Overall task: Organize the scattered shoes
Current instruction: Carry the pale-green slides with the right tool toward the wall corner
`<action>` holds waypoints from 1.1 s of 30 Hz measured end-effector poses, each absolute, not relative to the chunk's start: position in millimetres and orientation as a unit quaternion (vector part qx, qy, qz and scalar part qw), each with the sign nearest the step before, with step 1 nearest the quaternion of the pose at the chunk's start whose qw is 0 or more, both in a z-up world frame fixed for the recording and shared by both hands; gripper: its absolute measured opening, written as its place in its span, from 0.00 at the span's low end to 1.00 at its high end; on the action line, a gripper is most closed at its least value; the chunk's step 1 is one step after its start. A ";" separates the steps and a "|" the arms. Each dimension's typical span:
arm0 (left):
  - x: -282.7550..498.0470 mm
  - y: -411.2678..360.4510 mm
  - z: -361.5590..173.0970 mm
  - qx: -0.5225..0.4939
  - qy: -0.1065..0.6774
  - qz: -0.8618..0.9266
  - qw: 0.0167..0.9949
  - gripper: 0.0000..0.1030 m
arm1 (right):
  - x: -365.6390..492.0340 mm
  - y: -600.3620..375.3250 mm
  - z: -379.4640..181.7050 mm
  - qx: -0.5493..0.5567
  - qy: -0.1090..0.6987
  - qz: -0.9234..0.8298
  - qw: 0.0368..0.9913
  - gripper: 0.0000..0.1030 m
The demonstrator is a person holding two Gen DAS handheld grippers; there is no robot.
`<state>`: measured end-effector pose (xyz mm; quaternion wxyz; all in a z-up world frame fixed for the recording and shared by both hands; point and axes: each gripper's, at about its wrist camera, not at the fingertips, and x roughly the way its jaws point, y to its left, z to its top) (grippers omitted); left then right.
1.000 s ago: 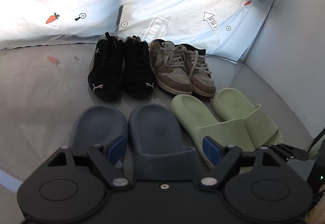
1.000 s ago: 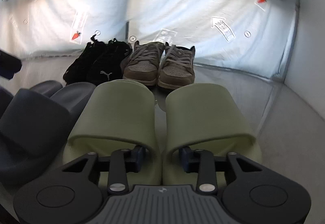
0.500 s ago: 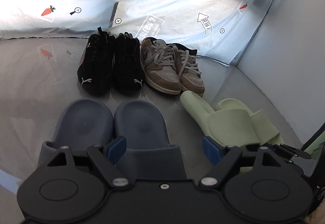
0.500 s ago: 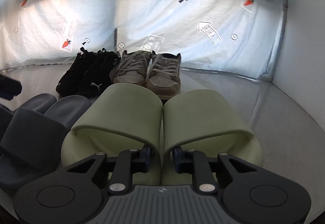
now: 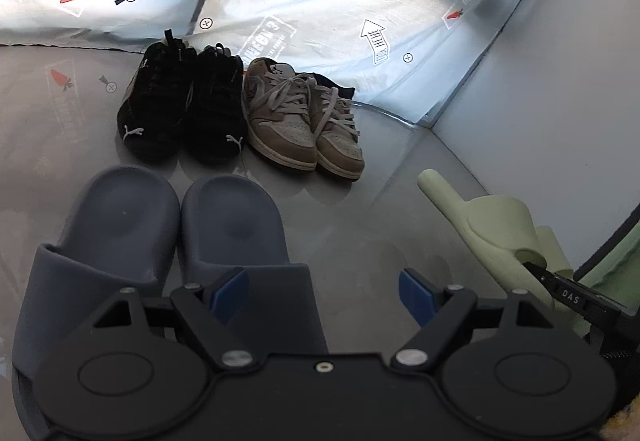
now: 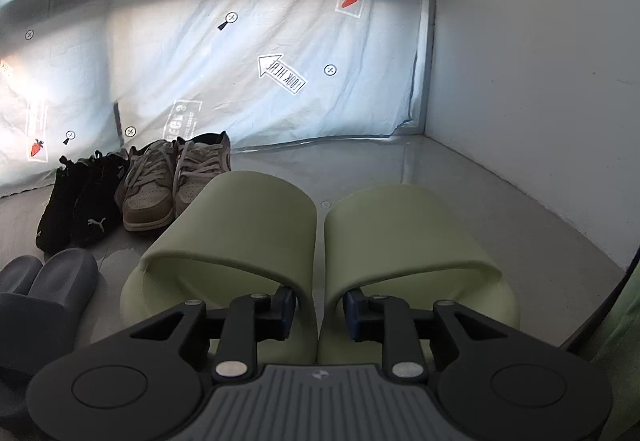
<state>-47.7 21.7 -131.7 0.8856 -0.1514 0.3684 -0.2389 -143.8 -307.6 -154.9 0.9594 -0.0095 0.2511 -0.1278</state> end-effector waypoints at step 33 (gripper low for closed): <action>-28.1 -84.4 -98.0 -0.170 0.318 -0.188 0.914 0.80 | -123.5 -407.0 -98.4 0.016 0.199 -0.133 0.971 0.34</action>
